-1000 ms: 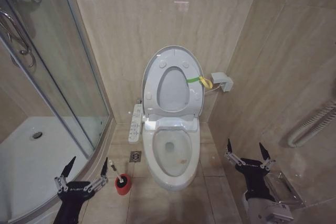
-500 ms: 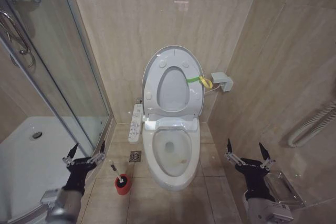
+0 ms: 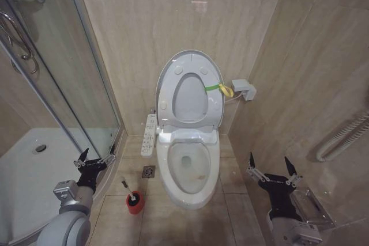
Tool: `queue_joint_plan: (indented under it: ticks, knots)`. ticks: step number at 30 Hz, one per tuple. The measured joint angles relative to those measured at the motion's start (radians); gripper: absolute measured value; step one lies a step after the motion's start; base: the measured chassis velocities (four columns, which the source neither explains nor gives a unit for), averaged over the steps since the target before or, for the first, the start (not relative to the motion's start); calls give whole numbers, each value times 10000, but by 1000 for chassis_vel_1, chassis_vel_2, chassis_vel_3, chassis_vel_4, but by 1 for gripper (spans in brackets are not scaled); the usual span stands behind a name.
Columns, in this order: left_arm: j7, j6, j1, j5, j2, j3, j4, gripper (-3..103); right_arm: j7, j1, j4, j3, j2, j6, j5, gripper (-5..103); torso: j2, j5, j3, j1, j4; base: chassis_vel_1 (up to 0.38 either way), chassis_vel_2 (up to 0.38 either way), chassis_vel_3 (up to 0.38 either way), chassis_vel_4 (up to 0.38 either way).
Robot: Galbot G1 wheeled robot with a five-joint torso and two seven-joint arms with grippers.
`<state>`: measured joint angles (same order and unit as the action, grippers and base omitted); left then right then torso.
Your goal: Open the toilet lid, clean the toilet bowl with a toilet brush, close the toilet lid, and flush.
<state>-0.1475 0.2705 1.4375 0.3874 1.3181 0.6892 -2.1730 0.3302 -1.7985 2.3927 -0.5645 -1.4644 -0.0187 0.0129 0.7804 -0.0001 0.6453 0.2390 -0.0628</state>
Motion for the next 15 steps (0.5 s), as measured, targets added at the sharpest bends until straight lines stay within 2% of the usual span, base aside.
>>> queue_joint_plan:
  ticks: [1, 3, 4, 7, 8, 9, 14, 15]
  knots:
    - [0, 0, 0, 0, 0, 0, 0, 100, 0, 0, 0, 0, 0, 0, 0, 100, 0, 0, 0, 0, 0, 0, 0, 0, 0]
    - [-56, -738, 274, -643, -120, -166, -940, 100, 0, 0, 1, 0, -1, 0, 0, 100, 0, 0, 0, 1, -2, 0, 0, 0, 0]
    - [-78, -1146, 421, -969, -183, -241, -1430, 100, 0, 1, 1, 0, 0, 0, 0, 100, 1, 13, -2, 0, 0, 0, 0, 0, 0]
    - [-52, -1531, 534, -1138, -261, -257, -1774, 100, 2, 0, 1, -1, 0, 0, 0, 100, 1, -6, -1, 1, 1, 0, 0, 0, 0]
    - [-27, -1749, 592, -1176, -298, -232, -1933, 100, 0, 0, 0, 1, 0, 0, 0, 100, 1, 6, -2, -1, -6, 0, 0, 0, 0]
    - [-34, -1892, 695, -1189, -299, -232, -1970, 100, 0, 0, 1, 0, 1, 0, 0, 100, 1, 7, -2, -1, 1, 0, 0, 0, 0]
    - [-208, -2370, 875, -1336, -210, -308, -1636, 100, 0, 0, 0, 1, 0, 0, 0, 100, 1, 3, -2, -1, 0, 0, 0, 0, 0]
    - [-281, -2790, 960, -1458, -161, -385, -1150, 100, 0, 0, 0, 1, 1, 0, 0, 100, 1, 3, -1, 0, 0, 0, 0, 0, 0]
